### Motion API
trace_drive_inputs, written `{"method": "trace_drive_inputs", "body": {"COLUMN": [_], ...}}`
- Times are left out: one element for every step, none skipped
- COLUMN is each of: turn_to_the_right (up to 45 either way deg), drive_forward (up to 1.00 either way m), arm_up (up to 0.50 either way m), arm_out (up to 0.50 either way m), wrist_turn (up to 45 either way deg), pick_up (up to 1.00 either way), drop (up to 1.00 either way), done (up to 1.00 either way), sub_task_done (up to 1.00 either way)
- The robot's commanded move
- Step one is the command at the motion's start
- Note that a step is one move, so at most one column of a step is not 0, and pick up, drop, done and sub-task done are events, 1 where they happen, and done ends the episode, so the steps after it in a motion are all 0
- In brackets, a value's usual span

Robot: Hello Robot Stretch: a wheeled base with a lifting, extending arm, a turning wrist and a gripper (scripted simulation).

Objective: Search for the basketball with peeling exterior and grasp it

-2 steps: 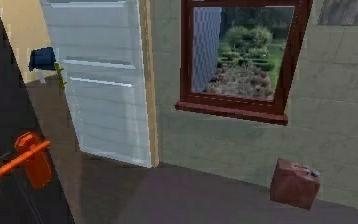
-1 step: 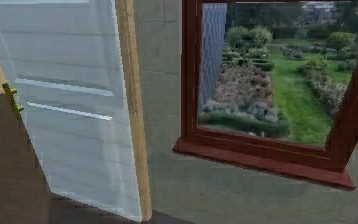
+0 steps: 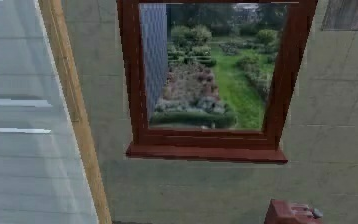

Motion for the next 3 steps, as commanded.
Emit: {"method": "trace_drive_inputs", "body": {"turn_to_the_right": [0.0, -45.0, -39.0], "drive_forward": [0.3, 0.0, 0.0], "arm_up": [0.0, 0.0, 0.0], "arm_out": [0.0, 0.0, 0.0], "wrist_turn": [0.0, 0.0, 0.0], "pick_up": [0.0, 0.0, 0.0], "drop": [0.0, 0.0, 0.0], "done": [0.0, 0.0, 0.0], "sub_task_done": [0.0, 0.0, 0.0]}}
